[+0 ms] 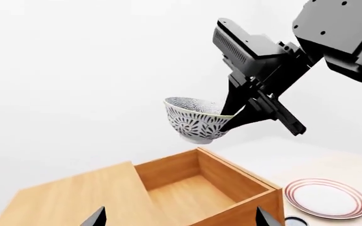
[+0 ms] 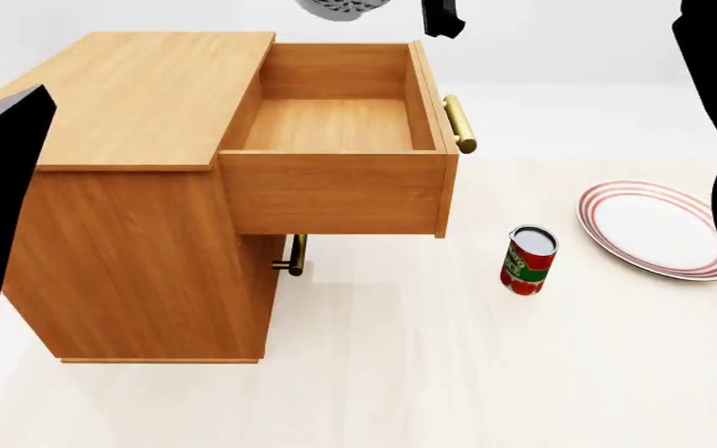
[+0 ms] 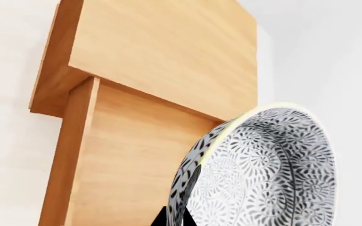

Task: Put the bowl in the top drawer of the cabinet.

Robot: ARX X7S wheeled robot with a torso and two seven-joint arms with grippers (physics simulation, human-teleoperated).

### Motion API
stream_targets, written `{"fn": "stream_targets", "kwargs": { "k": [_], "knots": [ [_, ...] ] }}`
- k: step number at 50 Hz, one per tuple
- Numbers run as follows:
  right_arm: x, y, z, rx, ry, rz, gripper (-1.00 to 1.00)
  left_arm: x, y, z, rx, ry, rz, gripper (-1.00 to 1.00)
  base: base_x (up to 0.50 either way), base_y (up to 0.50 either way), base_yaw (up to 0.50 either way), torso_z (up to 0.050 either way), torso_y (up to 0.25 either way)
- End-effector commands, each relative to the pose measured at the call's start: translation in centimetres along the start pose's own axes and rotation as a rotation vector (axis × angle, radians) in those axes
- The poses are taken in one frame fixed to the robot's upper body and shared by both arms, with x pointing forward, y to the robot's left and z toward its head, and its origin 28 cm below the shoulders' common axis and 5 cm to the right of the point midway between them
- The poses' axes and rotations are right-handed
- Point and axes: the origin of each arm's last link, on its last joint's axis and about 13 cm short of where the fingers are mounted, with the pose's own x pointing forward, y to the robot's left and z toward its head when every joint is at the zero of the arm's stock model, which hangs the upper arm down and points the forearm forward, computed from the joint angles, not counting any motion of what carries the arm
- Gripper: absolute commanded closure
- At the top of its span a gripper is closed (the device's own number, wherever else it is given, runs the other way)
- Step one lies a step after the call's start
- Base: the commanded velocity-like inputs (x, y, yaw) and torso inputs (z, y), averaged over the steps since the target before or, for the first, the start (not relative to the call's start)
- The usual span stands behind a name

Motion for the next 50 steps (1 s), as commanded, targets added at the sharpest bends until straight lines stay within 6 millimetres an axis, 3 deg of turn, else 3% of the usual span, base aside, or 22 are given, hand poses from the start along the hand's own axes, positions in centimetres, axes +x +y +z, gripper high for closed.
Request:
{"fn": "stream_targets", "kwargs": {
  "k": [1,29,50],
  "knots": [
    [0.6,0.1,1.0,-0.039,-0.013,0.043,1.00,-0.5,0.2,0.2,0.015,-0.021,0.011,-1.00,0.00,0.00,0.00,0.000,0.000],
    [-0.1,-0.1,2.7,-0.186,0.183,0.029,1.00,-2.0,0.0,0.1,0.011,-0.044,0.033,-1.00,0.00,0.00,0.00,0.000,0.000],
    [0.1,0.0,3.2,-0.204,0.179,0.037,1.00,-2.4,0.1,-0.2,0.004,-0.058,0.045,-1.00,0.00,0.00,0.00,0.000,-0.126]
  ]
}}
